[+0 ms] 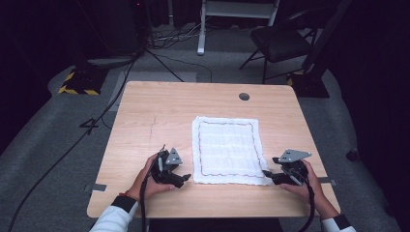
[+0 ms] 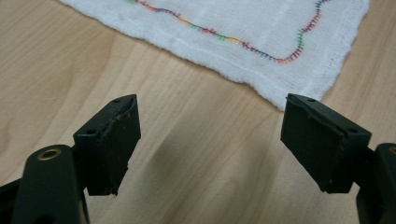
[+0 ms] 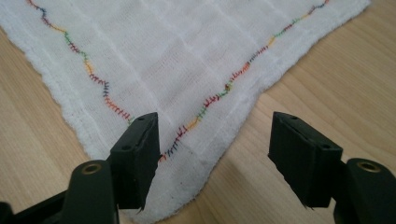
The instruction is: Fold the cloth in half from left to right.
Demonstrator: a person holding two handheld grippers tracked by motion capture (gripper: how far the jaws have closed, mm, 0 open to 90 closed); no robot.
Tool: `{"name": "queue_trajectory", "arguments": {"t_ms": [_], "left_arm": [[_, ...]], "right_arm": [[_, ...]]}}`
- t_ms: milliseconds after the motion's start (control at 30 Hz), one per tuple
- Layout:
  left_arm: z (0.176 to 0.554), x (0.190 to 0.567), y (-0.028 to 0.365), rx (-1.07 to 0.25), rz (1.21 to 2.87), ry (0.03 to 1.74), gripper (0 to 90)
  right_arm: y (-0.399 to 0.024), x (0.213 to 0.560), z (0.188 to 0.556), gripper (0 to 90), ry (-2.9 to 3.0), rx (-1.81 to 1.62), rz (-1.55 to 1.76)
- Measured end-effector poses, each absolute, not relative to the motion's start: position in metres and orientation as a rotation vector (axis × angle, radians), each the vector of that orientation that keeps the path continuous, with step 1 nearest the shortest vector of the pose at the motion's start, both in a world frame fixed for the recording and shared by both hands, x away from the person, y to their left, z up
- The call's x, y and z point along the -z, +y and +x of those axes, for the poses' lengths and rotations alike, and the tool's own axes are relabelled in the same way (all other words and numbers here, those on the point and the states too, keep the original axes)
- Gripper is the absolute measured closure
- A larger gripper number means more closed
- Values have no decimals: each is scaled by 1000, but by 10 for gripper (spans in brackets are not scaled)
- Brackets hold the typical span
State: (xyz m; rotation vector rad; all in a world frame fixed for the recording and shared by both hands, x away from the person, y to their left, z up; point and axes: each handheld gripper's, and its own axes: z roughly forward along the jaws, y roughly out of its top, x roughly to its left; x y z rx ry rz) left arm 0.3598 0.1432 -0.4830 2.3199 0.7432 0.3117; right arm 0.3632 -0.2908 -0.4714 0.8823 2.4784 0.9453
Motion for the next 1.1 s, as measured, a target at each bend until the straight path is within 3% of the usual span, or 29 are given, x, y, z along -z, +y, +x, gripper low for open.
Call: {"name": "queue_trajectory", "arguments": {"t_ms": [433, 633, 733, 1100], "left_arm": [[389, 474, 151, -347, 2216, 827, 217], [416, 475, 146, -367, 2222, 878, 220], [427, 476, 142, -444, 2214, 872, 234], [477, 476, 123, -421, 2188, 963, 234]], "right_arm": [[-246, 463, 369, 402, 2505, -1047, 755], [-208, 461, 371, 413, 2561, -1096, 651], [-187, 460, 371, 425, 2585, -1116, 593], [-109, 469, 360, 452, 2706, -1142, 356]]}}
